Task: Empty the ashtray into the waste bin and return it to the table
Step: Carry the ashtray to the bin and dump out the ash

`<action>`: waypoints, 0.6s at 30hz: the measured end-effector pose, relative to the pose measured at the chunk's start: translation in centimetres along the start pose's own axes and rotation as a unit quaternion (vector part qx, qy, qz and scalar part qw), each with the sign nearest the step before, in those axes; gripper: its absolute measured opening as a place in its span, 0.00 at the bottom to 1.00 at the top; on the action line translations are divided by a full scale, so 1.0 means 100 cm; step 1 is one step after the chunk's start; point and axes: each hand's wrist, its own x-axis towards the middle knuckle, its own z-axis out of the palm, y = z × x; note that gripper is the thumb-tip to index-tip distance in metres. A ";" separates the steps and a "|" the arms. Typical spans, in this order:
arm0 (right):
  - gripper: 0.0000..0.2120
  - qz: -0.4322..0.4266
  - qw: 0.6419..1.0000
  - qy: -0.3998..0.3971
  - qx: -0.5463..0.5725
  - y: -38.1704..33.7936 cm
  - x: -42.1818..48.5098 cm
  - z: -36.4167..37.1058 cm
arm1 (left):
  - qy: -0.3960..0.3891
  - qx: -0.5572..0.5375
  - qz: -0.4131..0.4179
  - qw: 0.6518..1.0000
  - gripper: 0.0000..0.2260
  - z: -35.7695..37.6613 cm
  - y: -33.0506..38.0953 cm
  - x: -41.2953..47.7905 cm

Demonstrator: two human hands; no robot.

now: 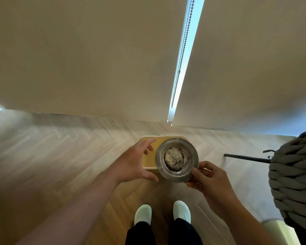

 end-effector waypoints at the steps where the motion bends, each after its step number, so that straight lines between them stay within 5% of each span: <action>1: 0.04 0.001 1.000 0.011 0.008 0.009 0.009 0.000 | -0.004 0.029 0.001 1.000 0.53 0.002 -0.015 0.011; 7: 0.02 -0.002 0.998 0.050 0.030 0.055 0.054 0.000 | -0.031 0.247 -0.010 0.968 0.62 0.030 -0.100 0.059; 18: 0.03 0.023 0.998 0.049 0.013 0.089 0.125 -0.003 | 0.003 0.283 -0.039 0.958 0.69 0.074 -0.146 0.095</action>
